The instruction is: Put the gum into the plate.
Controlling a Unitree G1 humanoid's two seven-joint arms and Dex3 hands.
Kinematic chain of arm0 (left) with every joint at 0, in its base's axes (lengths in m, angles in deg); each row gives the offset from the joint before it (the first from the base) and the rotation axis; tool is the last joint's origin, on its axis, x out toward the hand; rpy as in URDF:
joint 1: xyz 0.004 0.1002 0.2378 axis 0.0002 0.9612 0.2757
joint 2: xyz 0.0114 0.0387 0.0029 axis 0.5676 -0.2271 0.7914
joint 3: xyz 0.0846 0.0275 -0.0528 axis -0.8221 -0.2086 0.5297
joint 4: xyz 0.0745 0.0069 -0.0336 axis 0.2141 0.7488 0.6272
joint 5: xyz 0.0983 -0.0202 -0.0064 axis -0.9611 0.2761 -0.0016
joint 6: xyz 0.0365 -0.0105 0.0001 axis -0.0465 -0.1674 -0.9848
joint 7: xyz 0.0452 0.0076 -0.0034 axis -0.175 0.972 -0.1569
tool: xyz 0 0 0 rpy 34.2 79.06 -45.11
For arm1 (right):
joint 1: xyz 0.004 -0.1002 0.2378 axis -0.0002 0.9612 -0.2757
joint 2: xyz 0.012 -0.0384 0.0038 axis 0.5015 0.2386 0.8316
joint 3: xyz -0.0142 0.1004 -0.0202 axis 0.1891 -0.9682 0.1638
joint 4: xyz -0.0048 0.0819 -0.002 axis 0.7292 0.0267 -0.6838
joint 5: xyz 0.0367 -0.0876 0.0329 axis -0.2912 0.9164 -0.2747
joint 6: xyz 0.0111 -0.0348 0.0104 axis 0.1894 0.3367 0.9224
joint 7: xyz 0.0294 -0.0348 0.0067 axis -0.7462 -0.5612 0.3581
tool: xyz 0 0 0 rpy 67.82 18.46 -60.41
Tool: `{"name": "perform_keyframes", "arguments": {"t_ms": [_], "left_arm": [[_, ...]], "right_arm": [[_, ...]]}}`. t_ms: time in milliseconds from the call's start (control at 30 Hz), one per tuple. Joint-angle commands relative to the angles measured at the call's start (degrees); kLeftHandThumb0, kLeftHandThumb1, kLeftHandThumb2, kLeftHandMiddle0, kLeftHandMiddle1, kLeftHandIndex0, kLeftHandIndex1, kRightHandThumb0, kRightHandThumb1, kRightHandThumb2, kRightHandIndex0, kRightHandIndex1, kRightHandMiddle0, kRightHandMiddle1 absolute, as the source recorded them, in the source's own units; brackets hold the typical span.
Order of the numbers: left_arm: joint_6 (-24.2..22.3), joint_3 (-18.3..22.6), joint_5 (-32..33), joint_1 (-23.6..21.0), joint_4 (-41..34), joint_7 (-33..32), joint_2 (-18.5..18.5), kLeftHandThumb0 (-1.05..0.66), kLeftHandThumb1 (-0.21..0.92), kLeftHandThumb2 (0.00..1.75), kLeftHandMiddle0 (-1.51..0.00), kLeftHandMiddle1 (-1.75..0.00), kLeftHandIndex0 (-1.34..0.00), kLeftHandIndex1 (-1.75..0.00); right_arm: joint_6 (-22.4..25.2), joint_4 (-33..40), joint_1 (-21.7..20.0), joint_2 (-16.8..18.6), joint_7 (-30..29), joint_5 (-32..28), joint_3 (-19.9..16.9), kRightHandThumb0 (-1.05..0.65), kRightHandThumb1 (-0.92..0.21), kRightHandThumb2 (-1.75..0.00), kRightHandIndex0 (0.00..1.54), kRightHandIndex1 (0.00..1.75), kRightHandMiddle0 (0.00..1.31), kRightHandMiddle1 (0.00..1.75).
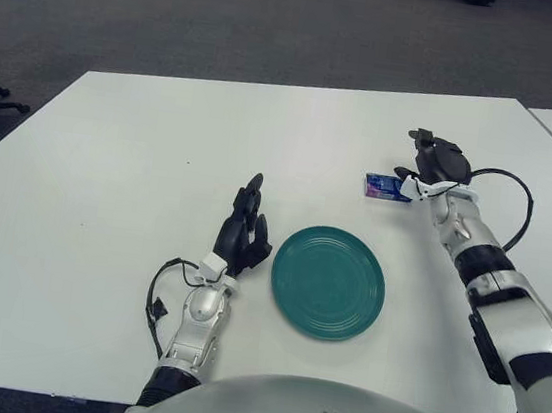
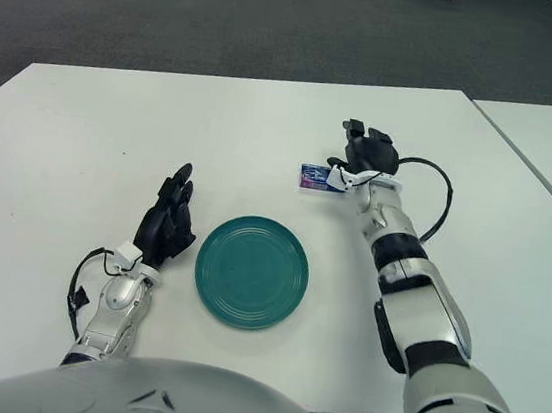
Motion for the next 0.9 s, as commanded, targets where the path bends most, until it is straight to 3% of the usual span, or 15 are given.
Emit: {"name": "perform_keyframes", "arguments": {"t_ms": [0, 333, 867], "left_arm": [[-1.84, -0.56, -0.5, 2.09, 1.41, -0.72, -1.37, -0.93, 0.92, 0.93, -0.09, 0.0, 0.0, -0.33], [-2.68, -1.59, -1.9, 3.24, -0.56, -1.77, -1.08, -0.95, 0.92, 0.93, -0.07, 0.0, 0.0, -0.3], [-3.69, -2.59, -1.33, 4.35, -2.22, -3.21, -2.02, -0.94, 0.92, 0.92, -0.1, -0.01, 0.0, -0.37]], "right_arm": [[-0.95, -4.45, -2.48, 1.79, -1.39, 0.33, 2.01, -0.71, -0.92, -0.41, 0.31, 0.02, 0.0, 0.57], [-2.32, -11.41, -4.03, 4.43, -1.08, -0.85, 4.81, -0.65, -0.92, -0.31, 0.33, 0.02, 0.0, 0.54], [-5.75, -11.89, 1.39, 3.28, 3.26, -0.48, 8.98, -0.62, -0.92, -0.3, 0.34, 0.01, 0.0, 0.54]]}}
